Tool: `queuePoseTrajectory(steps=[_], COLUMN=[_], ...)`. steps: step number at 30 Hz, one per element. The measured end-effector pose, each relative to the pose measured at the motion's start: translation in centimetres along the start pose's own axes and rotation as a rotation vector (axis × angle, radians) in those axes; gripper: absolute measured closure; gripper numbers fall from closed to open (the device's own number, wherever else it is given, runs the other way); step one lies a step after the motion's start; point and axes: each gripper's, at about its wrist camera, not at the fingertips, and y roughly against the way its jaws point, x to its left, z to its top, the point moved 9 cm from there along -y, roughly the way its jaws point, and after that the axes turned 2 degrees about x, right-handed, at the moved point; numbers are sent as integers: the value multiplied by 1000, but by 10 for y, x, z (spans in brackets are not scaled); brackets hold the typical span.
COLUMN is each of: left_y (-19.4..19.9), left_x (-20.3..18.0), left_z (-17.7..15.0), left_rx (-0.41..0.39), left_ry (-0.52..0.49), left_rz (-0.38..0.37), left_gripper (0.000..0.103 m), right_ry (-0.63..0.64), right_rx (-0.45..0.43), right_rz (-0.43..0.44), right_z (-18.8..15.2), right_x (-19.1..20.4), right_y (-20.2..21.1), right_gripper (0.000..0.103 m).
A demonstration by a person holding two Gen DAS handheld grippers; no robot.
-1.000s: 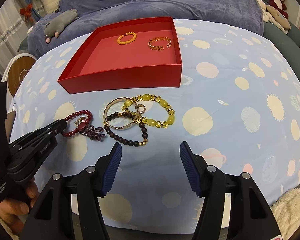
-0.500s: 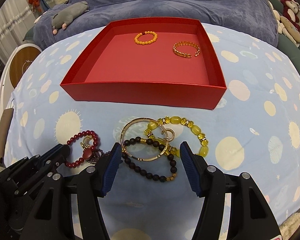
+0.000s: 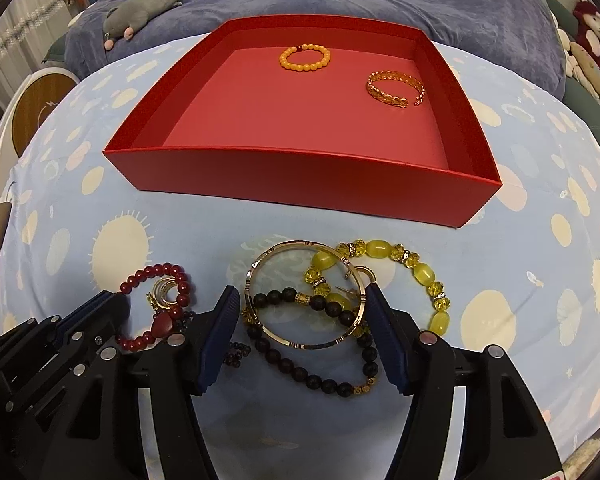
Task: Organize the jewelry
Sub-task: 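Grasp the dark red bead bracelet with the left tool while the right tool grasps the thin gold bangle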
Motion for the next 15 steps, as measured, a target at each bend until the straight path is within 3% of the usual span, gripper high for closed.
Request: queuePoseTrajectory(steps=[15], left_y=[14], left_x=[-5], left_z=[7], left_rx=[-26], left_ry=[4], left_rz=[-24], left_gripper=[95], right_ry=[-49], right_rx=[-59], right_rz=[40], right_z=[2], right_x=[-11], right_y=[28], right_gripper=[45])
